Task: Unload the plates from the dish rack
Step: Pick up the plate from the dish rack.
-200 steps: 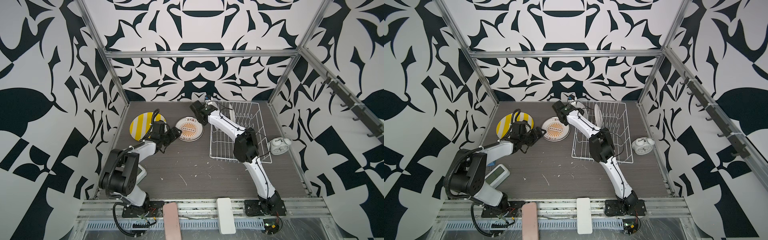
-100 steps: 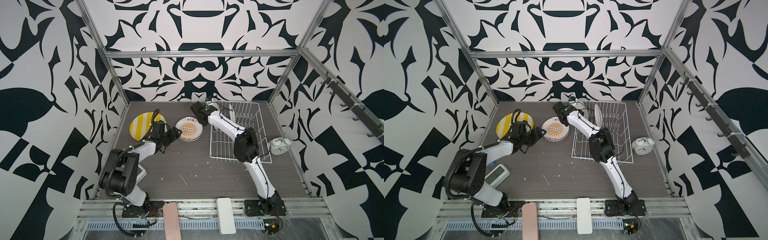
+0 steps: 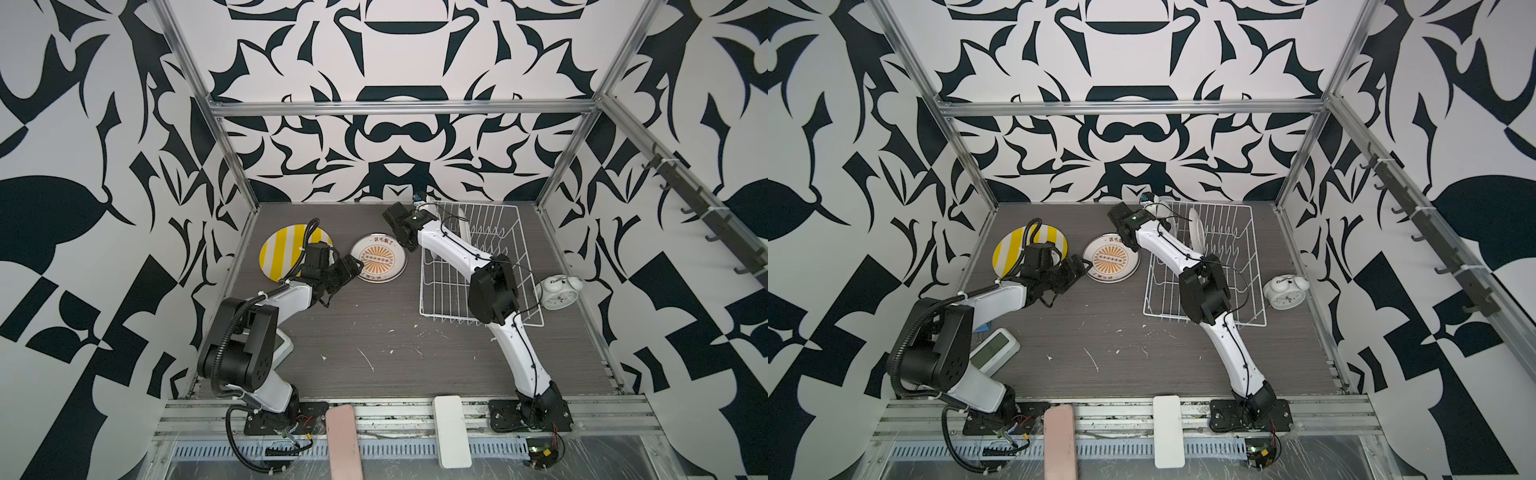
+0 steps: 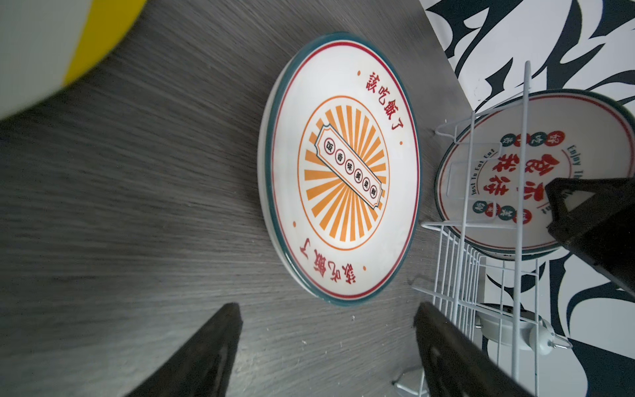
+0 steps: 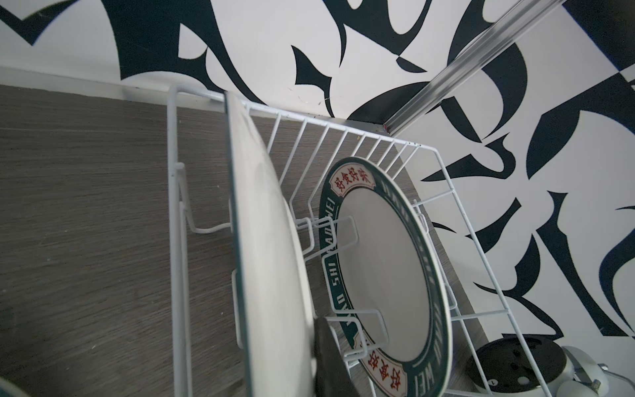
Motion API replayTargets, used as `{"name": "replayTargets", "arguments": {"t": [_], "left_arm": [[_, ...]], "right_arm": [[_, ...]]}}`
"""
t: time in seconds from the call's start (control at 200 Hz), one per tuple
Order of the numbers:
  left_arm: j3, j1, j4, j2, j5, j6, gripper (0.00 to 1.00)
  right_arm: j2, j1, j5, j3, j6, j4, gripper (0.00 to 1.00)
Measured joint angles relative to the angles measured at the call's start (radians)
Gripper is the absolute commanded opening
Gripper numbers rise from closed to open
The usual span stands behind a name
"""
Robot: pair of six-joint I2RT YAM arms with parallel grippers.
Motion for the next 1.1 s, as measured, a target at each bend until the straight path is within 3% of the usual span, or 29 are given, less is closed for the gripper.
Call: {"name": "replayTargets", "arguments": {"t": [0.23, 1.1], "left_arm": [[0.000, 0.000, -0.001, 0.000, 0.000, 0.000, 0.84], [0.000, 0.000, -0.002, -0.002, 0.000, 0.000, 0.84]], "right_arm": [[0.000, 0.000, 0.005, -0.002, -0.005, 0.001, 0.00], [-0.016, 0.012, 0.029, -0.015, -0.101, 0.027, 0.00]]}}
